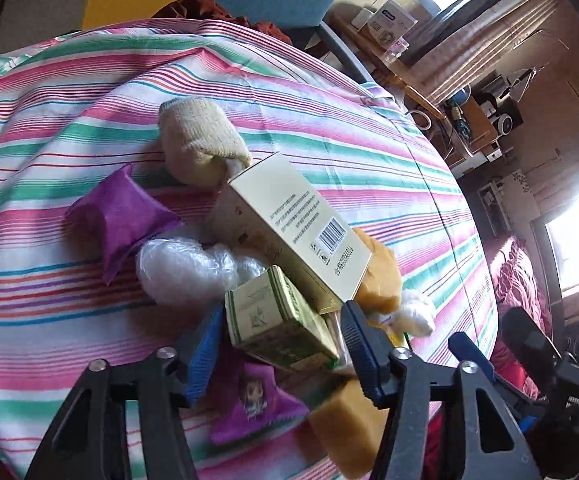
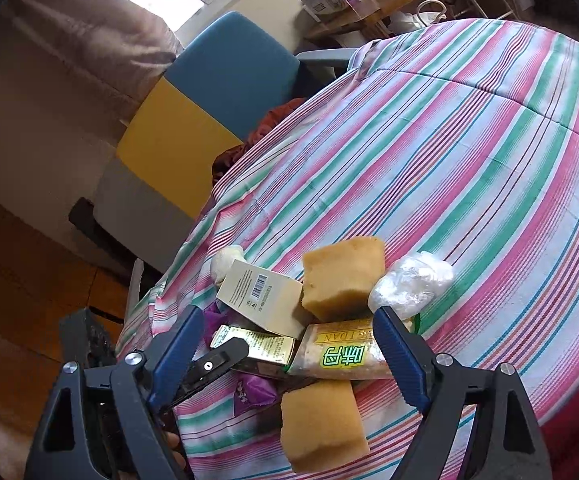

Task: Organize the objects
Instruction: 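Reach the left gripper to the green tea box and grasp it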

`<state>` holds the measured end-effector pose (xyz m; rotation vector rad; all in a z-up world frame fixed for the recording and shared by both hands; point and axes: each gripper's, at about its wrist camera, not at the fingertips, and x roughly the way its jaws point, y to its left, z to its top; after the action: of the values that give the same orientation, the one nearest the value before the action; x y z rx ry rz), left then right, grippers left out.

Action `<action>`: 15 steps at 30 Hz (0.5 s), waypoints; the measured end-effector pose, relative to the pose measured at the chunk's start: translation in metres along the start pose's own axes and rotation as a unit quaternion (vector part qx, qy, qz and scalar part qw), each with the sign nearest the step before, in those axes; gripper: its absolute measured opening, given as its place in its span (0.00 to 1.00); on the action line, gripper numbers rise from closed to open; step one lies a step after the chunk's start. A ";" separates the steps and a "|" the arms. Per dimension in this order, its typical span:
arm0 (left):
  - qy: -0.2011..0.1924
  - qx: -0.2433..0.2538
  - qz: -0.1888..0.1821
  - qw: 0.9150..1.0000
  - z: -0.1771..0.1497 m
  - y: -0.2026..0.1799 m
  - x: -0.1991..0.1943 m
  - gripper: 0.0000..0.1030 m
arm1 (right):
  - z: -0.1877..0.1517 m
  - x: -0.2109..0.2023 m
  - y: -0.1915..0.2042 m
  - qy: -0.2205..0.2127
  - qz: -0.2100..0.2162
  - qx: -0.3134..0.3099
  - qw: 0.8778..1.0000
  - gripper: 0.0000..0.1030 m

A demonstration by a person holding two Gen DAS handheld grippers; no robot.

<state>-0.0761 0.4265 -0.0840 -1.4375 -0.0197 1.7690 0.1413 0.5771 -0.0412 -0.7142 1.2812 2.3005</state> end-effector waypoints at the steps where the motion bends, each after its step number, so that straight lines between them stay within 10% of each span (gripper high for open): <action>1: 0.001 0.005 -0.007 1.000 -0.001 -0.001 0.002 0.35 | 0.000 0.000 0.000 0.000 -0.001 -0.002 1.000 0.84; 15: -0.086 0.030 -0.013 0.996 -0.043 0.036 -0.106 0.30 | -0.007 0.010 0.019 0.017 -0.017 -0.065 0.998 0.84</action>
<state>-0.0625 0.3193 -0.0318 -1.2331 -0.0747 1.8513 0.1240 0.5630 -0.0377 -0.8136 1.1336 2.3704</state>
